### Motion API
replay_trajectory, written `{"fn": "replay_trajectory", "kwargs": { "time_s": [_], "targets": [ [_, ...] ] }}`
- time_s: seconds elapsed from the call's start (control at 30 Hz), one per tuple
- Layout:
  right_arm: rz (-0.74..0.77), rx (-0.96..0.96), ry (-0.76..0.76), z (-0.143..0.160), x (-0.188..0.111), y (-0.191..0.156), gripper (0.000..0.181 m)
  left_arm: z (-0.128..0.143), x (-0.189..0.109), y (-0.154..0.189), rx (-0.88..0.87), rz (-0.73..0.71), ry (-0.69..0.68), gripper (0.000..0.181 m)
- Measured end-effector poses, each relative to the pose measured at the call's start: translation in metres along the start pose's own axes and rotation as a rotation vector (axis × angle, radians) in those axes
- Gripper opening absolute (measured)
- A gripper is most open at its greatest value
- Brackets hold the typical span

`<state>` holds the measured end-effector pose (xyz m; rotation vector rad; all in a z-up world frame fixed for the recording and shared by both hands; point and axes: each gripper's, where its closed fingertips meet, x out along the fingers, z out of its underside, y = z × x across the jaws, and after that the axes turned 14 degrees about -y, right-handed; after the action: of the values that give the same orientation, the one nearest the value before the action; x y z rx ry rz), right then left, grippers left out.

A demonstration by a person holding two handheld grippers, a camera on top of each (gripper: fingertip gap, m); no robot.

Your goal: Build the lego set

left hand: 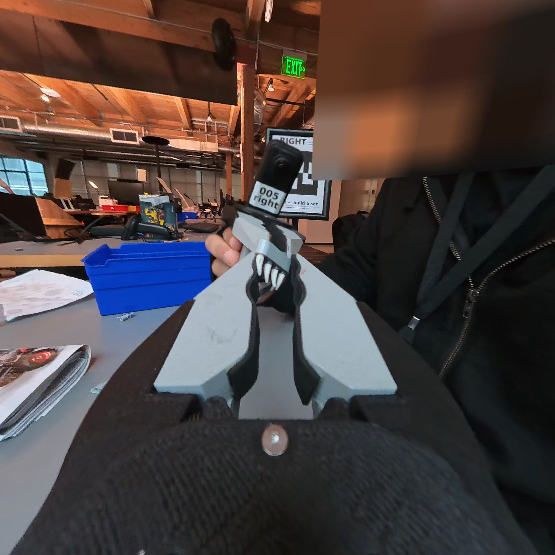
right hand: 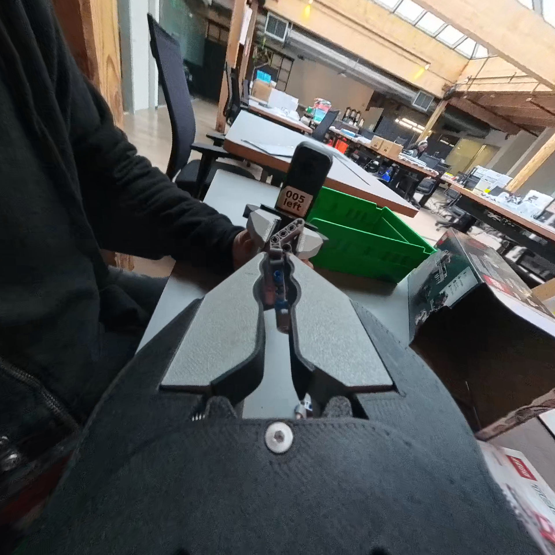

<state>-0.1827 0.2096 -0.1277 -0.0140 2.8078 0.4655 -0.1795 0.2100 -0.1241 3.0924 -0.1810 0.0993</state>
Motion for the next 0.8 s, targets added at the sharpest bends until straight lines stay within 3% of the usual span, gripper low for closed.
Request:
{"fn": "replay_trajectory", "kwargs": {
  "time_s": [0.63, 0.73, 0.8],
  "targets": [
    [-0.066, 0.135, 0.185, -0.018, 0.000, -0.007, 0.004, -0.011, -0.001, 0.011, -0.046, 0.088, 0.091, 0.017],
    [-0.065, 0.064, 0.081, -0.005, 0.000, -0.006, 0.005, -0.003, 0.001, 0.005, -0.053, 0.048, 0.033, 0.017],
    [-0.050, 0.011, 0.058, -0.006, -0.007, -0.006, 0.004, -0.009, 0.000, 0.008, -0.051, 0.070, 0.074, 0.017]
  ]
}}
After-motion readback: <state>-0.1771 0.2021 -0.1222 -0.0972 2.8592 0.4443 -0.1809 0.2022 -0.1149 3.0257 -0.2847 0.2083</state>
